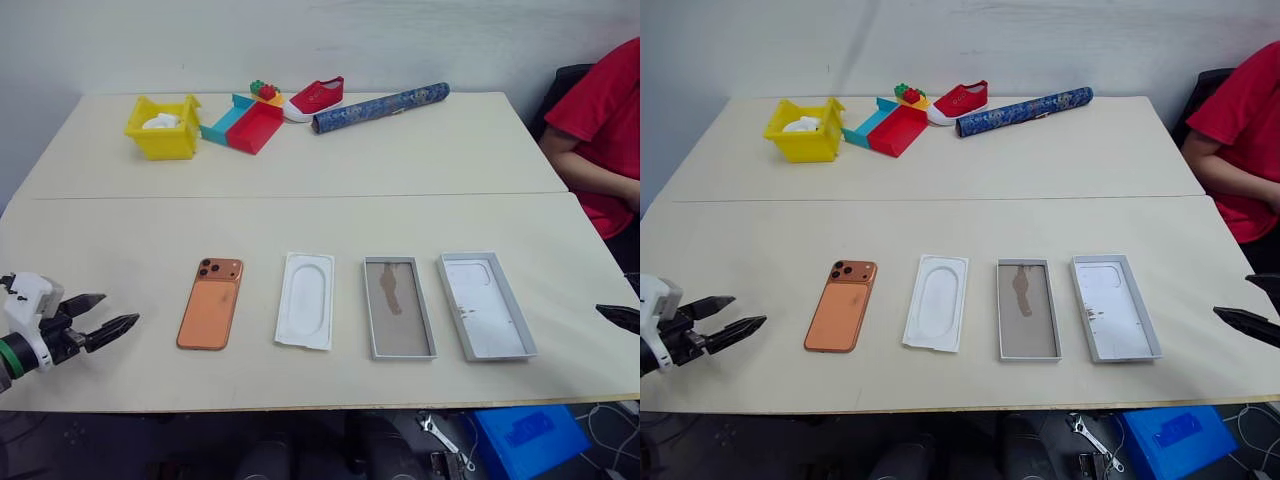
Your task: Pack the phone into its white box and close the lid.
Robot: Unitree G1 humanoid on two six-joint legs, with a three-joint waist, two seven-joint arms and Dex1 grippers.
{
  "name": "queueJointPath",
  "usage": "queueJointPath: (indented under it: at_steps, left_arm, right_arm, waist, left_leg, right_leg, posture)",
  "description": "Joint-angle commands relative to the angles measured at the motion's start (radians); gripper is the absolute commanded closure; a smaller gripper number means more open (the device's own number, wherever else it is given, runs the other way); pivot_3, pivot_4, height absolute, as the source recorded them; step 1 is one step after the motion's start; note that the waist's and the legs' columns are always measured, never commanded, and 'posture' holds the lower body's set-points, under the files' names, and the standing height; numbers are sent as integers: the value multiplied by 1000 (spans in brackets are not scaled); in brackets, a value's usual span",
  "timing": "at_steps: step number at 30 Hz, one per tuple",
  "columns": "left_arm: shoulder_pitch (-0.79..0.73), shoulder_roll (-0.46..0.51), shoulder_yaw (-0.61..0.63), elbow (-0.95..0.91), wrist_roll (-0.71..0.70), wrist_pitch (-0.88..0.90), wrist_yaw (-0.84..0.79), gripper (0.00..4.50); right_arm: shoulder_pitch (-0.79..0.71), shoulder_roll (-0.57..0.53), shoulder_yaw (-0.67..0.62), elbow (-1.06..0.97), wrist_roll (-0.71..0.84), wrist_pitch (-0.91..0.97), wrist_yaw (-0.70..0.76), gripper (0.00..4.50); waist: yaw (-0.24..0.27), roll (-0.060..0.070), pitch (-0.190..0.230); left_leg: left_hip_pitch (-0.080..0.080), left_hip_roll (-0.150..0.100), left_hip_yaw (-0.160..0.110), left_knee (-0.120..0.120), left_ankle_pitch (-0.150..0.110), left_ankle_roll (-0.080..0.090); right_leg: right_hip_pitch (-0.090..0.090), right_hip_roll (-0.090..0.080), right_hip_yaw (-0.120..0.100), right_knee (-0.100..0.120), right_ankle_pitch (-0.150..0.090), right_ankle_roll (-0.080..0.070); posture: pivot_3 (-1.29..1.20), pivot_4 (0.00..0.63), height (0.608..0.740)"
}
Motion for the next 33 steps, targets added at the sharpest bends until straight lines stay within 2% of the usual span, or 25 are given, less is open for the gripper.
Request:
queueJointPath:
  at_steps: [1, 6, 11, 14, 19, 24, 28, 33]
  left_arm:
    - [-11, 23, 2, -14, 4, -5, -6, 26]
    - [-45, 26, -10, -55, -42, 74, -9, 26]
    - [-109, 52, -60, -184, -161, 264, -61, 26]
    - [-134, 69, -110, -247, -202, 320, -101, 26]
    - [-203, 43, -166, -329, -323, 446, -104, 26]
    - [-256, 58, -277, -416, -423, 629, -90, 26]
    - [-317, 68, -329, -399, -481, 801, -40, 26]
    - [-427, 17, -427, -364, -498, 991, 47, 26]
  right_arm:
    - [-13, 4, -34, -8, -2, -21, -12, 0]
    - [-14, 7, -32, -46, -2, -30, -28, 0]
    - [14, 27, -48, -228, 53, 52, -31, 0]
    - [39, 42, -70, -363, 101, 129, -47, 0]
    - [76, 65, -102, -565, 170, 236, -88, 0]
    - [73, 89, -66, -797, 269, 310, -147, 0]
    - [63, 108, -19, -940, 310, 321, -209, 0]
    - [40, 109, 49, -1030, 342, 323, -260, 0]
  waist:
    - [0, 0, 0]
    - [0, 0, 0]
    - [1, 0, 0]
    - [0, 0, 0]
    - [0, -1, 0]
    - [1, -1, -1]
    - [2, -3, -1]
    - [6, -4, -1]
  left_leg:
    - [0, 0, 0, 0, 0, 0]
    - [0, 0, 0, 0, 0, 0]
    - [0, 0, 0, 1, 0, -1]
    - [0, 0, 0, 1, 1, -1]
    - [-1, 0, -1, 1, 1, -1]
    - [0, 0, -1, 2, 1, -2]
    - [0, 0, -2, 2, 3, -5]
    - [0, -1, -2, 4, 5, -8]
  right_leg:
    - [0, 0, 0, 0, 0, 0]
    - [0, 0, 0, 0, 0, 0]
    - [0, 0, 0, 4, 1, 1]
    - [0, 0, 0, 5, 1, 2]
    - [0, 0, -1, 5, 1, 2]
    - [0, 0, -1, 6, 1, 3]
    - [0, 1, -1, 6, 1, 4]
    - [0, 1, -1, 5, 1, 5]
  posture:
    - [0, 150, 740]
    - [0, 150, 740]
    - [0, 150, 740]
    - [0, 150, 740]
    - [0, 150, 740]
    - [0, 150, 740]
    - [0, 150, 740]
    - [0, 150, 740]
